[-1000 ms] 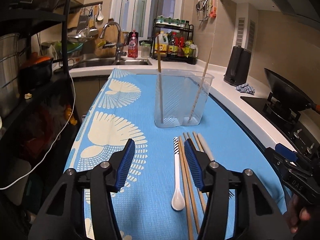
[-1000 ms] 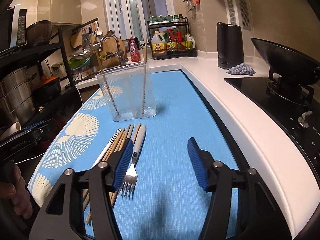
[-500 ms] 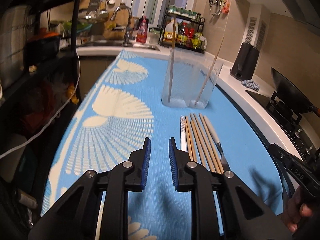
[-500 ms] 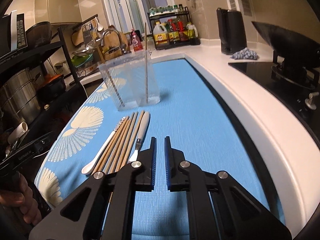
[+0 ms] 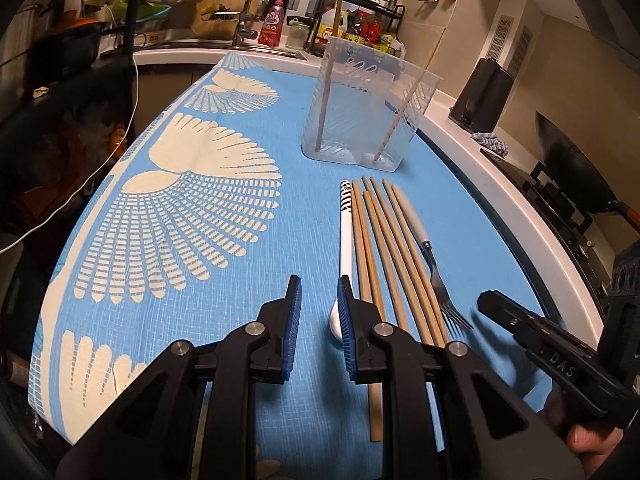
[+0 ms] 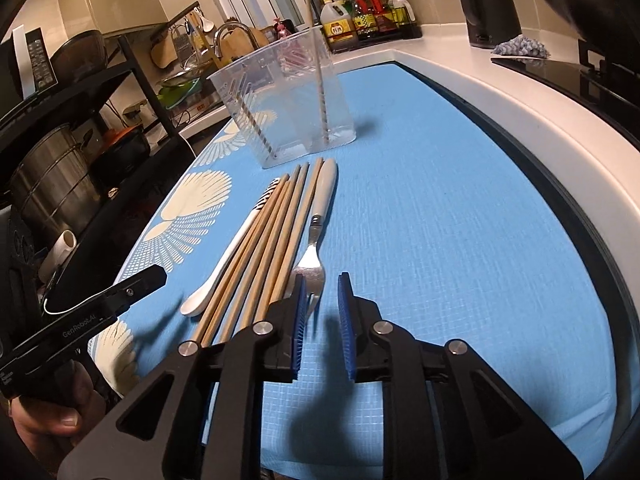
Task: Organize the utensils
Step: 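Move both open grippers back toward the remaining utensils, then grasp a wooden chopstick with the left gripper while the right gripper grasps the fork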
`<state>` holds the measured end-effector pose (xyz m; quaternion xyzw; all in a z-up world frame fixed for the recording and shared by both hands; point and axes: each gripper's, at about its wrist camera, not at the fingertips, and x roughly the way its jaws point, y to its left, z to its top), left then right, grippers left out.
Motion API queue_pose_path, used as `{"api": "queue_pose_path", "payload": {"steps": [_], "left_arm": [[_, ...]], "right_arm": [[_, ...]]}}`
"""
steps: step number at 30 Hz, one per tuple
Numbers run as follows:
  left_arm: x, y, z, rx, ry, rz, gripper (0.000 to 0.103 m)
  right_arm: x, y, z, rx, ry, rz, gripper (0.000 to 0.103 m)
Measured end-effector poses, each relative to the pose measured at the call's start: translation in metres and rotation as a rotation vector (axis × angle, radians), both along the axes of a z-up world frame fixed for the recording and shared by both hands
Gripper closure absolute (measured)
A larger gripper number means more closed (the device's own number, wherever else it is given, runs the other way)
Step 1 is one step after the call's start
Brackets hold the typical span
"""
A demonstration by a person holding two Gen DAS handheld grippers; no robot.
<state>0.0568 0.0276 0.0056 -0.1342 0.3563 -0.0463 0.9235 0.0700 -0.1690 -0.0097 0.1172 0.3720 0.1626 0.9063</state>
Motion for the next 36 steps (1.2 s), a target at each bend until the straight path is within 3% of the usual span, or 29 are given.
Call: {"api": "queue_pose_path", "payload": {"steps": [4, 12, 18, 25, 28, 30, 34, 36], "left_arm": [[-0.006, -0.014, -0.006, -0.002, 0.009, -0.044, 0.084], [-0.018, -0.036, -0.012, 0.024, 0.009, -0.091, 0.084], [-0.024, -0.038, -0.015, 0.011, 0.018, -0.101, 0.084], [-0.025, -0.044, -0.025, 0.026, 0.059, -0.105, 0.084], [-0.025, -0.043, -0.026, 0.020, 0.063, -0.101, 0.085], [-0.025, -0.043, -0.026, 0.021, 0.061, -0.101, 0.085], [-0.026, -0.042, -0.026, 0.016, 0.058, -0.097, 0.085], [-0.027, -0.042, -0.026, 0.019, 0.057, -0.097, 0.085]], "right_arm": [[0.001, 0.012, -0.005, -0.025, 0.021, 0.031, 0.065], [0.002, 0.018, -0.012, -0.078, 0.036, 0.032, 0.065], [-0.008, 0.032, -0.005, -0.235, -0.070, 0.099, 0.066], [-0.010, 0.039, -0.011, -0.372, -0.132, 0.179, 0.083], [-0.010, 0.032, -0.010, -0.349, -0.145, 0.175, 0.085], [-0.010, 0.022, -0.008, -0.280, -0.148, 0.169, 0.092], [-0.008, 0.003, -0.011, -0.147, -0.127, 0.140, 0.092], [-0.009, 0.002, -0.012, -0.132, -0.132, 0.133, 0.092]]}}
